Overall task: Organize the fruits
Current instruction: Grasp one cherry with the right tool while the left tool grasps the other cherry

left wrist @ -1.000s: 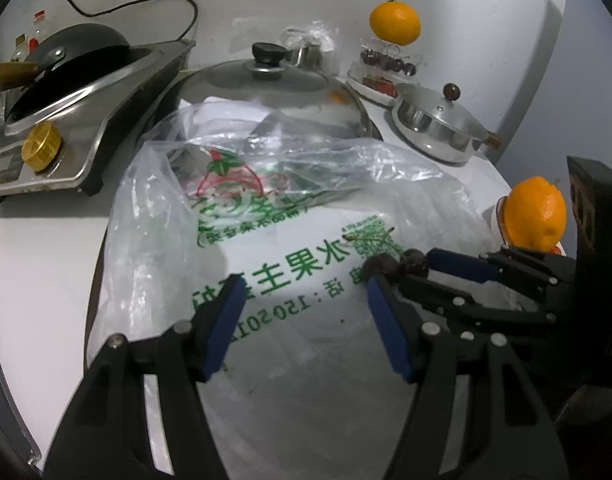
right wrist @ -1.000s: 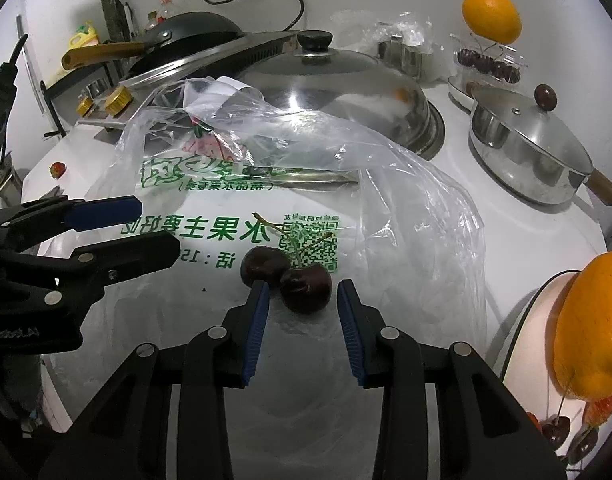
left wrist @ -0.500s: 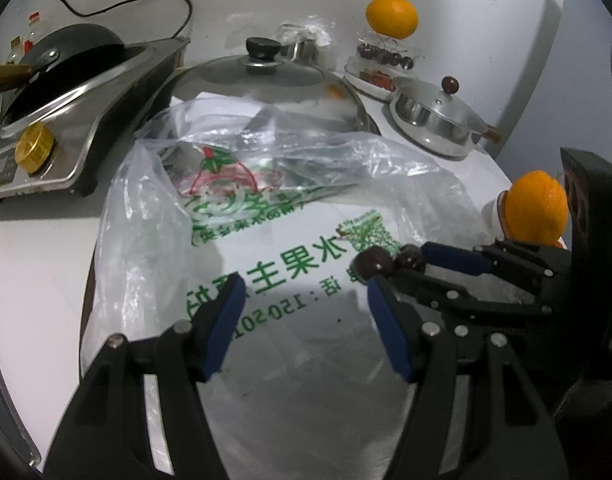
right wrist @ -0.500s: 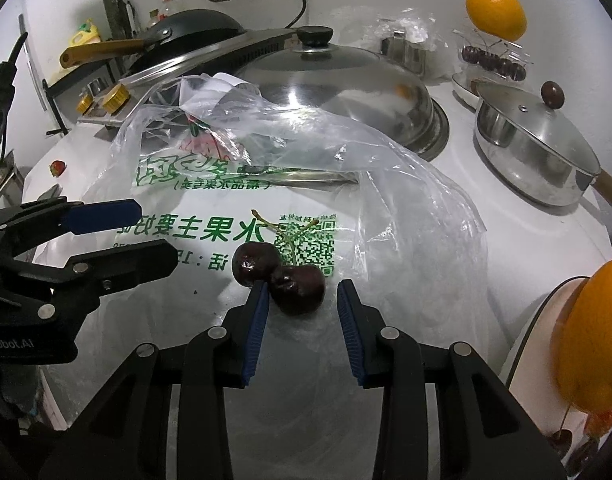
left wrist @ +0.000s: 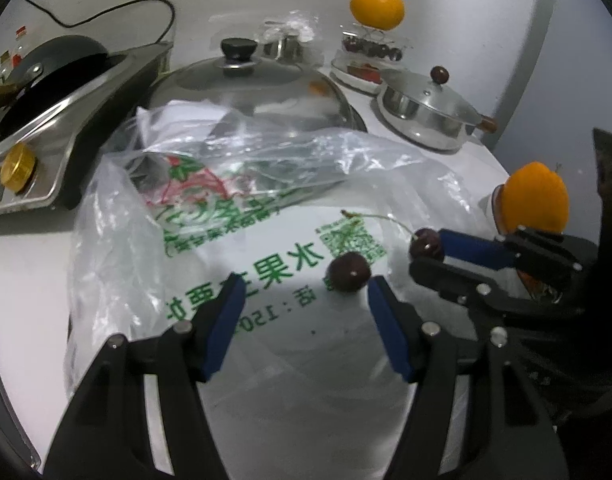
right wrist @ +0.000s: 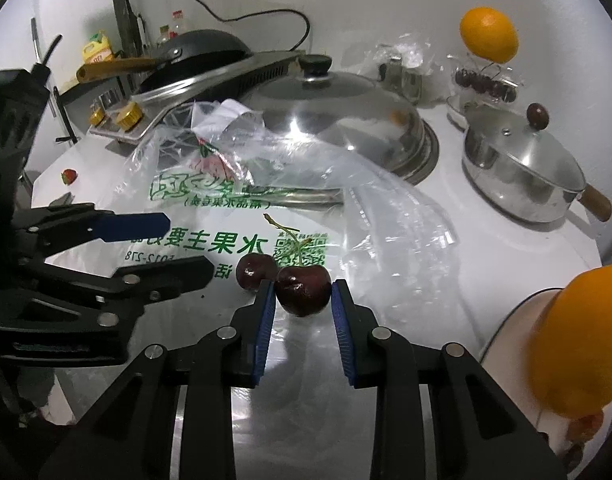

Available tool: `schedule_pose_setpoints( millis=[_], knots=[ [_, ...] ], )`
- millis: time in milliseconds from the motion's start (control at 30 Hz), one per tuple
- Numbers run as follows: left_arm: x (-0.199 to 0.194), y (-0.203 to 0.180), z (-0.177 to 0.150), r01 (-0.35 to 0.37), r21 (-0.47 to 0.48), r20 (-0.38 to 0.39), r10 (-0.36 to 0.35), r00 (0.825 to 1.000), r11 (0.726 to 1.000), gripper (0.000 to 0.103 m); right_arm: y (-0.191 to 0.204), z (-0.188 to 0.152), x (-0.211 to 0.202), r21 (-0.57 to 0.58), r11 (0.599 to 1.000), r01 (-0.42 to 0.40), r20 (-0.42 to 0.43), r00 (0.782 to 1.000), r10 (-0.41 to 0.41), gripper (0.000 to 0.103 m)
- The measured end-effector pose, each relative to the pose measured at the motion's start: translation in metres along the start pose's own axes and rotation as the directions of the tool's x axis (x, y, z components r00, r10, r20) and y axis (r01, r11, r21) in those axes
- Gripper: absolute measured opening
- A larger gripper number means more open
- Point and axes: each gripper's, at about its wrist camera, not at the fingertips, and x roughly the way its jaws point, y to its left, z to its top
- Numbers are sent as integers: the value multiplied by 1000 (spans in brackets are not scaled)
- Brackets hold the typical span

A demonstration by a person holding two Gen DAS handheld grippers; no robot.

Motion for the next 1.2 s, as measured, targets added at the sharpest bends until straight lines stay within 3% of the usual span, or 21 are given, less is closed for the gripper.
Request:
schedule_pose_setpoints(
  millis=[567, 633, 867, 1200],
  knots=[
    [33, -32, 12, -27, 70, -39, 29, 999, 997, 64, -23, -2, -12, 23, 1000, -9, 27, 1000, 8, 31],
    [37, -35, 13, -29, 78, -43, 32, 999, 997, 54, -25, -2, -13, 23, 1000, -10, 27, 1000, 10, 31],
    [44, -38, 12, -23, 103, -55, 29, 998, 994, 38, -25, -4, -12, 12, 1000, -17, 20, 1000, 17, 31],
    [37, -43, 8, -7, 146, -39, 13, 999, 989, 31, -23, -5, -17, 6, 1000, -11, 20, 1000, 11, 31]
  ],
)
